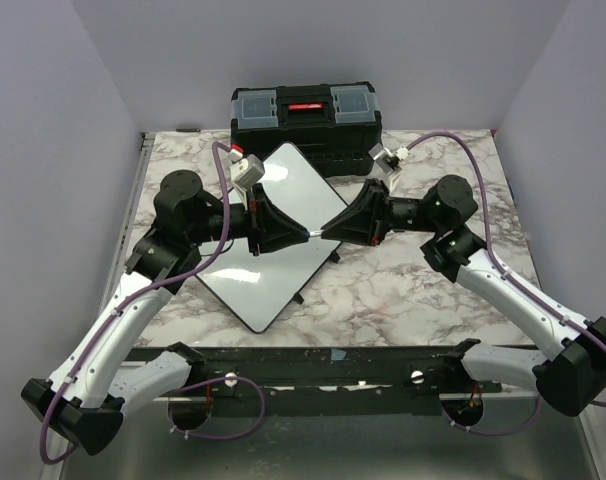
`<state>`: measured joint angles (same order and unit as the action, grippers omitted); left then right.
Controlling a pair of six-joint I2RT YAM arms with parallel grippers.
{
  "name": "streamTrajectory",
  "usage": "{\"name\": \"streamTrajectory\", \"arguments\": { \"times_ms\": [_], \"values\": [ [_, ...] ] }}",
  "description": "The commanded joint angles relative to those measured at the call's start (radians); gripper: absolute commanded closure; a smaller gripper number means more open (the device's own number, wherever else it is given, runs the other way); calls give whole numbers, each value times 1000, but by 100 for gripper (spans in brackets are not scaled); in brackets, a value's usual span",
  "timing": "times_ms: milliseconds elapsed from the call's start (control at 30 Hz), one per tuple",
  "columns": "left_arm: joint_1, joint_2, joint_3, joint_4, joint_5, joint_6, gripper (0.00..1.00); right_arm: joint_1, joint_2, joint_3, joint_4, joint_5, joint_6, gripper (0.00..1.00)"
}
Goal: Write a sentence on the whiteboard
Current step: Open the pen cap from the whiteboard marker.
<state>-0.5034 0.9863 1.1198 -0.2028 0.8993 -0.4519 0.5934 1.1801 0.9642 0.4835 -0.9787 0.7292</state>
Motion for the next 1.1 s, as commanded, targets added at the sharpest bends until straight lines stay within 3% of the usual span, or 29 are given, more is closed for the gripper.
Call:
{"name": "streamTrajectory", "arguments": {
  "times_ms": [0, 267, 867, 1067],
  "values": [
    [-15, 16, 11, 5, -17, 22, 100, 52, -30, -9, -103, 115, -79, 99],
    [6, -14, -9, 19, 17, 12, 100, 42, -73, -45, -107, 153, -67, 99],
    [166, -95, -76, 95, 119, -80, 100, -25, -191, -102, -134, 165, -49, 99],
    [198, -127, -78, 46, 46, -59, 100, -31, -229, -75, -259, 313, -118, 99]
  ]
}}
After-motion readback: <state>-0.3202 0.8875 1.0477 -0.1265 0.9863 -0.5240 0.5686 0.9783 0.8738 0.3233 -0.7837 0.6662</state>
